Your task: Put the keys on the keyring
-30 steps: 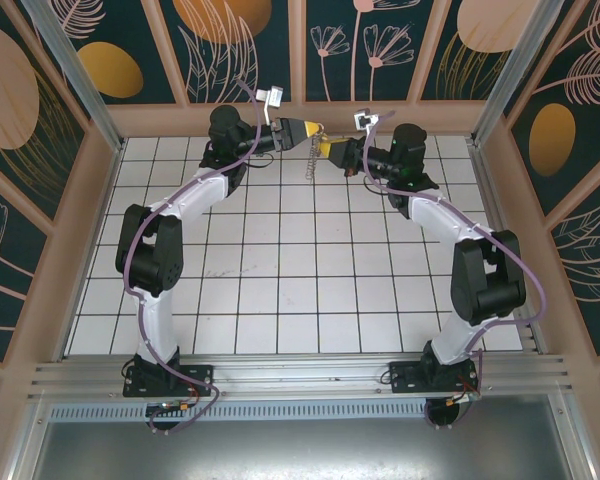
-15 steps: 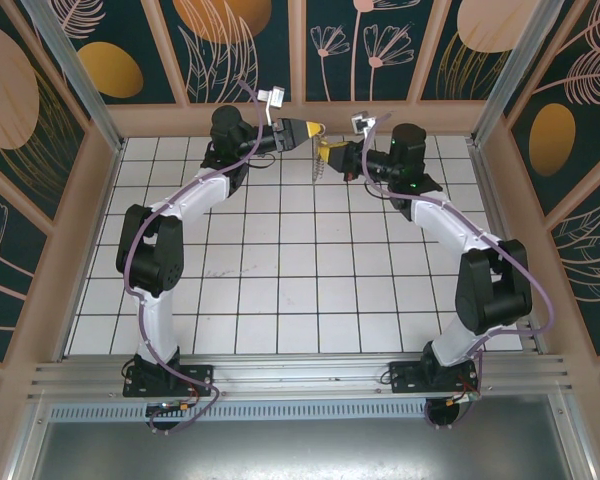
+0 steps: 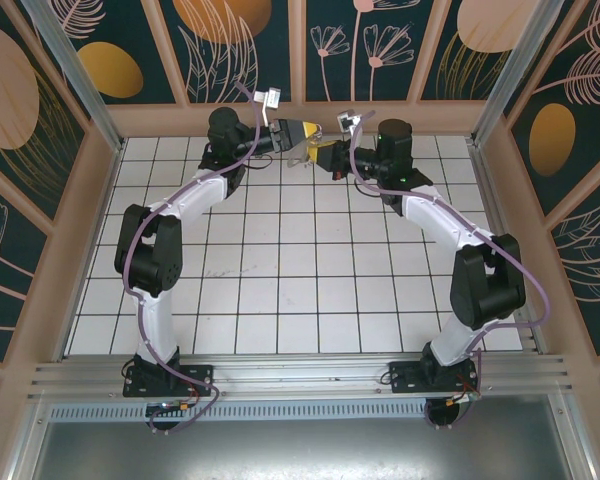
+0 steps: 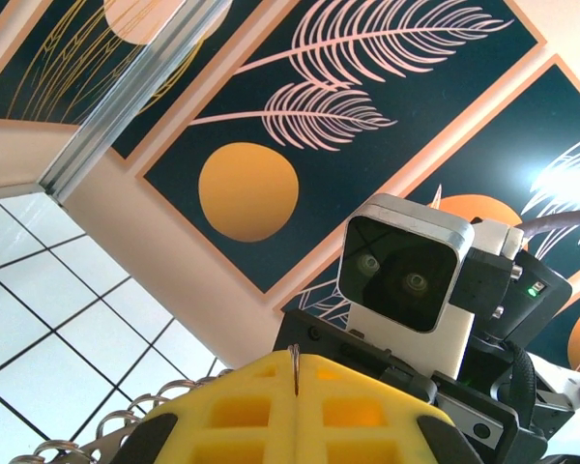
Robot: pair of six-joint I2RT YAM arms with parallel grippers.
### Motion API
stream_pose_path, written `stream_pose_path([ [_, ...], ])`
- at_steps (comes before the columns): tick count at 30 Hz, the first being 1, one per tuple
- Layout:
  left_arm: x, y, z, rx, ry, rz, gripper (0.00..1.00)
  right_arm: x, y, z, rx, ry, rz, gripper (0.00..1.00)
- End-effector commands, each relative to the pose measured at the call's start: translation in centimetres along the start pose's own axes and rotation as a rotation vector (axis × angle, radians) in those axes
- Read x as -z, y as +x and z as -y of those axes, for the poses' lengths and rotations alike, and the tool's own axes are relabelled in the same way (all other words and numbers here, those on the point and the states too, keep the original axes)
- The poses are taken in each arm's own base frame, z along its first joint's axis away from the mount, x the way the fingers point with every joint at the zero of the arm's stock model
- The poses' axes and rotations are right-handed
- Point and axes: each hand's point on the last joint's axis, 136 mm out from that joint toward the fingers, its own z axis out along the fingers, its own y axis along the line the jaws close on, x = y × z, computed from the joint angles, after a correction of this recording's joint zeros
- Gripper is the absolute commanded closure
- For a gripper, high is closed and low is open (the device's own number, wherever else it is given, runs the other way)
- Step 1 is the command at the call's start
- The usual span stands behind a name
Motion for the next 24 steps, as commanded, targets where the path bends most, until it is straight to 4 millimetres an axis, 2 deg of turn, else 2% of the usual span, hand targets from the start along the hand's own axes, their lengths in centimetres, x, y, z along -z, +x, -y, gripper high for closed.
stream_pose_path([
  [1, 0.2, -2.0, 4.2, -0.099, 0.058, 0.057, 1.0, -0.5, 0.9, -1.3, 0.001, -0.044, -0.037, 0.89],
  [4, 0.3, -2.1, 4.5, -0.099, 0.066, 0.07, 1.0, 0.7, 1.1, -1.3, -0.009, -0.027, -0.023, 0.69],
  [7, 0.4, -2.2, 4.8, -0.098, 0.075, 0.082, 1.0, 2.5, 1.3, -1.4, -0.021, -0.014, -0.001, 0.63],
  [11, 0.6, -2.4, 5.0, -0.098, 0.081, 0.101, 1.0, 5.3, 0.9, -2.0, -0.035, 0.004, 0.07, 0.61],
  [15, 0.8, -2.2, 5.1, -0.085, 0.091, 0.119, 1.0, 7.4, -1.1, -2.6, -0.055, 0.018, 0.19, 0.58],
  [20, 1.1, -2.4, 5.2, -0.079, 0.092, 0.146, 1.0, 7.7, -4.8, -2.4, -0.128, 0.034, 0.317, 0.58],
  [24, 1.4, -2.6, 5.1, -0.062, 0.086, 0.178, 1.0, 7.3, -7.4, -2.2, -0.218, -0.03, 0.406, 0.58],
])
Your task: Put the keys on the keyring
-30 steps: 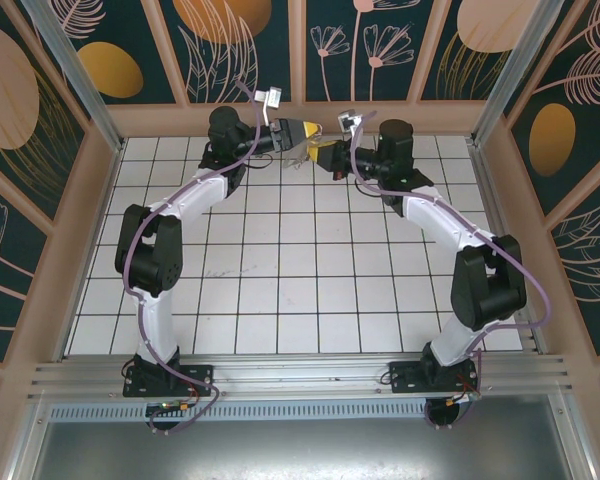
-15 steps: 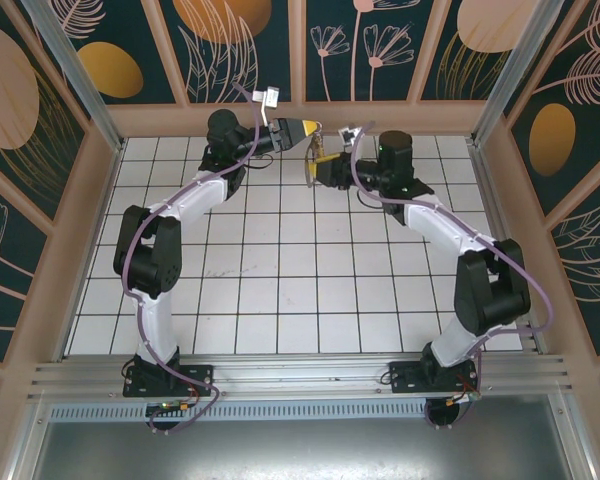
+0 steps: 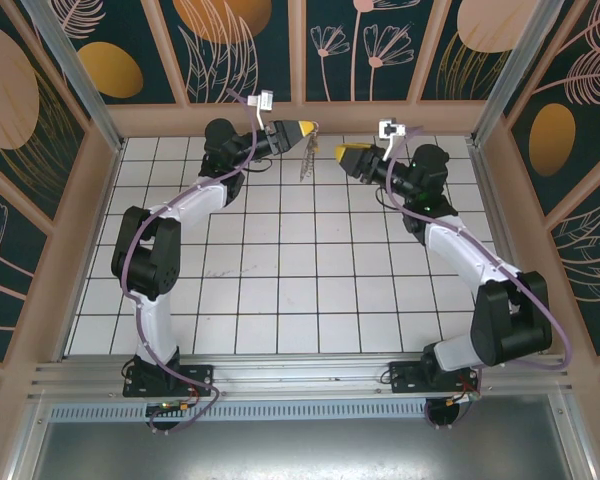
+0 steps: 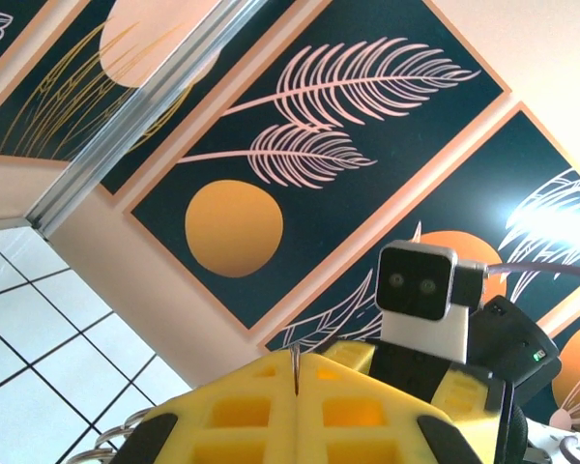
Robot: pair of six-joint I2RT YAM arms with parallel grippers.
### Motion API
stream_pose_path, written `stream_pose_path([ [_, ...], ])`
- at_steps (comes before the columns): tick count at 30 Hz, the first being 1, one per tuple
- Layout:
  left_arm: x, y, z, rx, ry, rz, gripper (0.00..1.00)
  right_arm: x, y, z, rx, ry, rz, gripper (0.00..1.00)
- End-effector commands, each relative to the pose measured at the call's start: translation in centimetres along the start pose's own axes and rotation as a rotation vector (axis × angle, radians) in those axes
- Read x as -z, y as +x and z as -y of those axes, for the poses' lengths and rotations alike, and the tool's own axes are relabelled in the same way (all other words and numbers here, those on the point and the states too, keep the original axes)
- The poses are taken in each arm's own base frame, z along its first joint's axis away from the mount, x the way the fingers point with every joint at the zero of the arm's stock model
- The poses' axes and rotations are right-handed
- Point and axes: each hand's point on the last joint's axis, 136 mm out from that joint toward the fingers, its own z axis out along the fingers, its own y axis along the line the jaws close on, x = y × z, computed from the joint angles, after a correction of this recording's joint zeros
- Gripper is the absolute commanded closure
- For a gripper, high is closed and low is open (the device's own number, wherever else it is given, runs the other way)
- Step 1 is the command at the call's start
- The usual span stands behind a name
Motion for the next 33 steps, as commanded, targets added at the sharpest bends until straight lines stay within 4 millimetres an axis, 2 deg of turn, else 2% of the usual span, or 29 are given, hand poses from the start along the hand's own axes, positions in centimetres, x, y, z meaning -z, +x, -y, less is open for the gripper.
stream_pose_path([
  [1, 0.3, -2.1, 4.0, -0.072, 0.067, 0.074, 1.0, -1.0, -4.2, -1.7, -0.078, -0.09, 0.14, 0.58],
  [7, 0.6, -2.4, 3.6, -0.043, 0.055, 0.113, 1.0, -2.9, -5.2, -0.9, -0.183, -0.142, 0.18, 0.59],
  [12, 0.7, -2.4, 3.4, -0.032, 0.051, 0.121, 1.0, -4.2, -5.2, -0.4, -0.234, -0.176, 0.183, 0.6],
  [24, 0.6, -2.4, 3.2, -0.03, 0.053, 0.121, 1.0, -6.7, -3.6, -0.7, -0.258, -0.213, 0.134, 0.65],
  [33, 0.6, -2.4, 3.3, -0.033, 0.052, 0.123, 1.0, -7.4, -2.9, -1.2, -0.256, -0.229, 0.111, 0.72],
])
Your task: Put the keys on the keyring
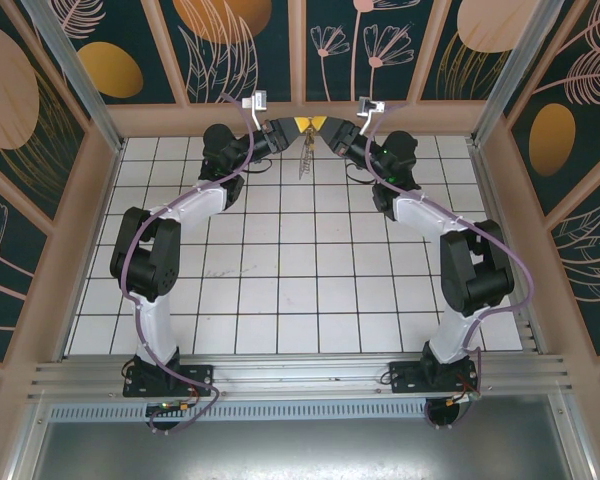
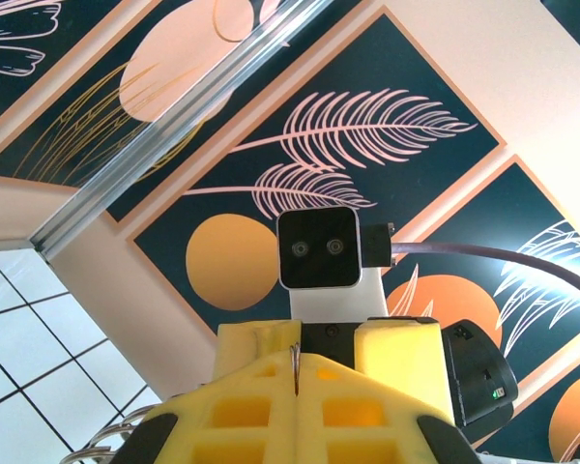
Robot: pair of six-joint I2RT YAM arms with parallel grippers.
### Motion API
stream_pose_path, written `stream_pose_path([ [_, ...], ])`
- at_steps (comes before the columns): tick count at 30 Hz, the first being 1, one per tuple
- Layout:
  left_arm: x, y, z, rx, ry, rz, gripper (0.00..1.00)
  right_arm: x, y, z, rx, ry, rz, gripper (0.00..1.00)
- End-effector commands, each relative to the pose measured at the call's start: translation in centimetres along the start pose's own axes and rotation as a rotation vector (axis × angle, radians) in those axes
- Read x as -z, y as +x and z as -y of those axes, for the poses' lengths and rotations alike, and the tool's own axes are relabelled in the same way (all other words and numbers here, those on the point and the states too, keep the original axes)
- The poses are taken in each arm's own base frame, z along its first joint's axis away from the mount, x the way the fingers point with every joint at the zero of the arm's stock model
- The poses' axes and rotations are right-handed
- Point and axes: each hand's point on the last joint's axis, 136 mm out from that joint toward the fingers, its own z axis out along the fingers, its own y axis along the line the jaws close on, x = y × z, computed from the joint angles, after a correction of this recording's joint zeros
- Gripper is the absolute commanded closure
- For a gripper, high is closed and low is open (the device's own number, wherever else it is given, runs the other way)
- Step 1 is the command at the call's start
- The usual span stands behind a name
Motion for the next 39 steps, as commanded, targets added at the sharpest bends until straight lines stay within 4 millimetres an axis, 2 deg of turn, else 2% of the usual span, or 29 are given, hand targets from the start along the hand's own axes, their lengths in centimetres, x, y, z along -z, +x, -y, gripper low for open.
stream_pose_path([
  [1, 0.1, -1.3, 3.5, -0.071, 0.069, 0.032, 1.0, -0.6, -0.6, -2.1, 0.049, -0.07, 0.008, 0.74],
  [8, 0.0, -1.3, 3.3, -0.071, 0.065, 0.031, 1.0, -0.7, -0.2, -2.0, 0.044, -0.072, -0.009, 0.85],
  [14, 0.0, -1.2, 3.3, -0.073, 0.067, 0.029, 1.0, -1.0, 0.1, -2.0, 0.042, -0.082, -0.026, 0.85],
  [18, -0.1, -1.2, 3.3, -0.073, 0.068, 0.027, 1.0, -1.1, 0.2, -1.9, 0.045, -0.084, -0.032, 1.0],
  [24, -0.3, -1.0, 3.3, -0.084, 0.068, 0.004, 1.0, -0.9, -0.2, -1.5, 0.073, -0.06, -0.044, 1.0],
  [28, 0.0, -1.7, 2.6, -0.134, -0.004, -0.009, 0.73, 0.0, -0.9, 0.2, 0.104, -0.007, -0.08, 1.0],
  [30, 0.7, -2.4, 2.3, -0.162, -0.037, -0.007, 0.66, 0.7, -1.4, 1.1, 0.126, 0.013, -0.109, 1.0],
  [34, 1.7, -3.2, 1.5, -0.195, -0.083, -0.026, 0.59, 2.1, -2.1, 2.9, 0.154, 0.042, -0.182, 1.0],
  [39, 1.3, -2.5, 0.4, -0.234, -0.109, -0.132, 0.57, 3.1, -1.8, 4.1, 0.206, 0.038, -0.304, 1.0],
])
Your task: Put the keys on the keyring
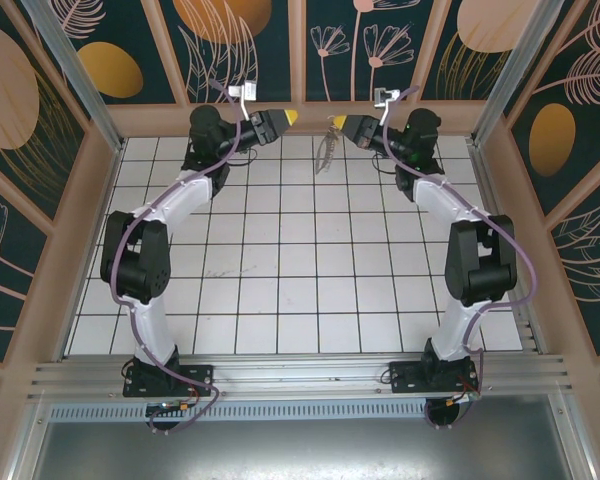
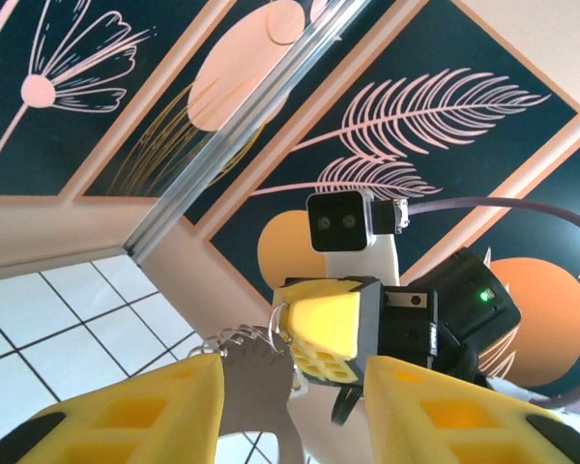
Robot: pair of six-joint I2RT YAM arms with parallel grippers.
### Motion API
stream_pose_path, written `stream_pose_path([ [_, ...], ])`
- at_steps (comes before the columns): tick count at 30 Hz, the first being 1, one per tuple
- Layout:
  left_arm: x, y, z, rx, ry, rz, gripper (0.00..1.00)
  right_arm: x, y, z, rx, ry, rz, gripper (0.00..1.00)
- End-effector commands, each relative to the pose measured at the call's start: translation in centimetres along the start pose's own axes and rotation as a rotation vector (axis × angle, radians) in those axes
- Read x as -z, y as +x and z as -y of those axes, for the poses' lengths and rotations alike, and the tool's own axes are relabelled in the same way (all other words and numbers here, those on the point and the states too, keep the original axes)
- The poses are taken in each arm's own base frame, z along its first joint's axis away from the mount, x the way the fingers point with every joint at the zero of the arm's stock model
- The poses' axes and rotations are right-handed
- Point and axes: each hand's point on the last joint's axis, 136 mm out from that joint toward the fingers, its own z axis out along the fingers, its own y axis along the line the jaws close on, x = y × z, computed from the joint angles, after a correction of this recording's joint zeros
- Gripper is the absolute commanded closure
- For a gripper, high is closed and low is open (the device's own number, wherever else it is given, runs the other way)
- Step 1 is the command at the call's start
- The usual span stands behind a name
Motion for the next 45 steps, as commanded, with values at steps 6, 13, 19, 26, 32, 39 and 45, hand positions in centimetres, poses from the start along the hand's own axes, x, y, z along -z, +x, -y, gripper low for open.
stream_pose_path([
  [6, -1.2, 1.2, 0.3, -0.085, 0.035, -0.166, 0.56, -0.3, 1.7, -0.2, 0.119, -0.044, -0.191, 1.0],
  [13, -1.9, 2.5, -1.0, -0.032, 0.071, -0.217, 0.57, -0.9, 2.5, -0.3, 0.113, -0.062, -0.209, 1.0],
  [19, -2.4, 3.7, -1.1, -0.013, 0.103, -0.25, 0.59, -1.6, 3.4, -0.6, 0.114, -0.079, -0.228, 1.0],
  [26, -2.8, 4.7, -1.0, -0.003, 0.128, -0.283, 0.61, -2.2, 3.8, -1.3, 0.131, -0.091, -0.255, 1.0],
  [32, -2.9, 5.3, -1.4, 0.009, 0.13, -0.296, 0.61, -2.4, 3.7, -2.0, 0.142, -0.102, -0.263, 1.0],
  [39, -3.3, 5.7, -1.1, 0.01, 0.144, -0.309, 0.63, -2.6, 3.9, -2.3, 0.146, -0.106, -0.27, 1.0],
  [45, -3.4, 6.0, -1.0, 0.011, 0.149, -0.316, 0.7, -2.6, 3.9, -2.2, 0.146, -0.103, -0.268, 1.0],
])
